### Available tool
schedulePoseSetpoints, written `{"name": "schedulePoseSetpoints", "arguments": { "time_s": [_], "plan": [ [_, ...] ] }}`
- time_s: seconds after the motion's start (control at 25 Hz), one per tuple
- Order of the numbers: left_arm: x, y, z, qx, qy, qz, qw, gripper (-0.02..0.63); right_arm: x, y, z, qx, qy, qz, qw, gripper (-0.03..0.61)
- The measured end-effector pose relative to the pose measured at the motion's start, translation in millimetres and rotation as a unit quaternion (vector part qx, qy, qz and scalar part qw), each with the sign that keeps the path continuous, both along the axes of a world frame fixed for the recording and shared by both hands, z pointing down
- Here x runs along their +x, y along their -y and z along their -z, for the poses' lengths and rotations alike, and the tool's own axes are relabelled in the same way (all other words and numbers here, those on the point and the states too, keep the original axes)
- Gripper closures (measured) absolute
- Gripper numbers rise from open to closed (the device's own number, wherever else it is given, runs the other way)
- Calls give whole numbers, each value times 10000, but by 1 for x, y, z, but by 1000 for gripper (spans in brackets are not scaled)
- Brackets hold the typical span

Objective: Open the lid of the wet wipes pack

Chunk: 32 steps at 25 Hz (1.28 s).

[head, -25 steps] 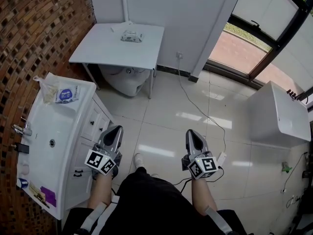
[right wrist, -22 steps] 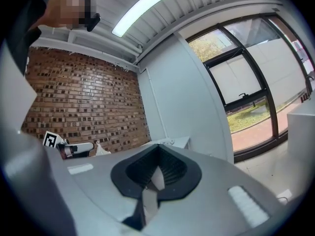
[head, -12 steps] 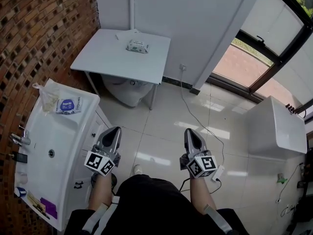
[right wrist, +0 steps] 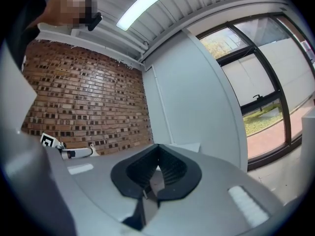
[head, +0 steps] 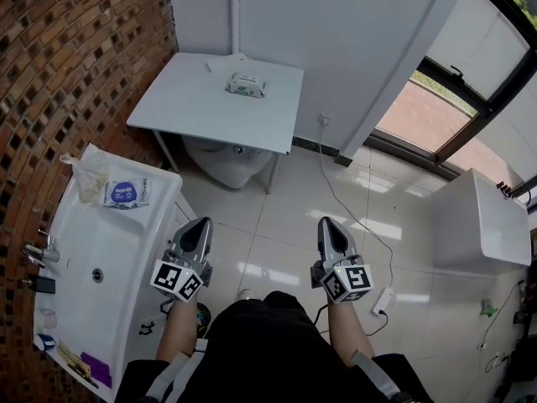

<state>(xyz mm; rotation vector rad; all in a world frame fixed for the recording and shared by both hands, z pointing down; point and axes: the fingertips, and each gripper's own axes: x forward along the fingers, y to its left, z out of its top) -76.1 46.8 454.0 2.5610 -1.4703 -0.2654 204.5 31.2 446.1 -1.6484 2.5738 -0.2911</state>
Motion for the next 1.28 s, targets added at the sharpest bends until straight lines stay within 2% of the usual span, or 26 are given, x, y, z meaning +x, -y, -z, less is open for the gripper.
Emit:
{"name": "schedulePoseSetpoints", "arguments": {
  "time_s": [0.16,0.44,0.88,1.28],
  "plan": [
    [6,14,1,61,53,-157,9998,614,7,16,-5,-29,20,-223,9997,575],
    [7,57,-2,7,96,88,9999,614,15,70,-6,58,62,-160,9998,575],
    [28,142,18,188,153,395,9989,614,29,183,6,230,221,265,9991,575],
    [50,188,12,176,52,833,9964,614,48,244,3,207,323,736,9966,575]
  ]
}}
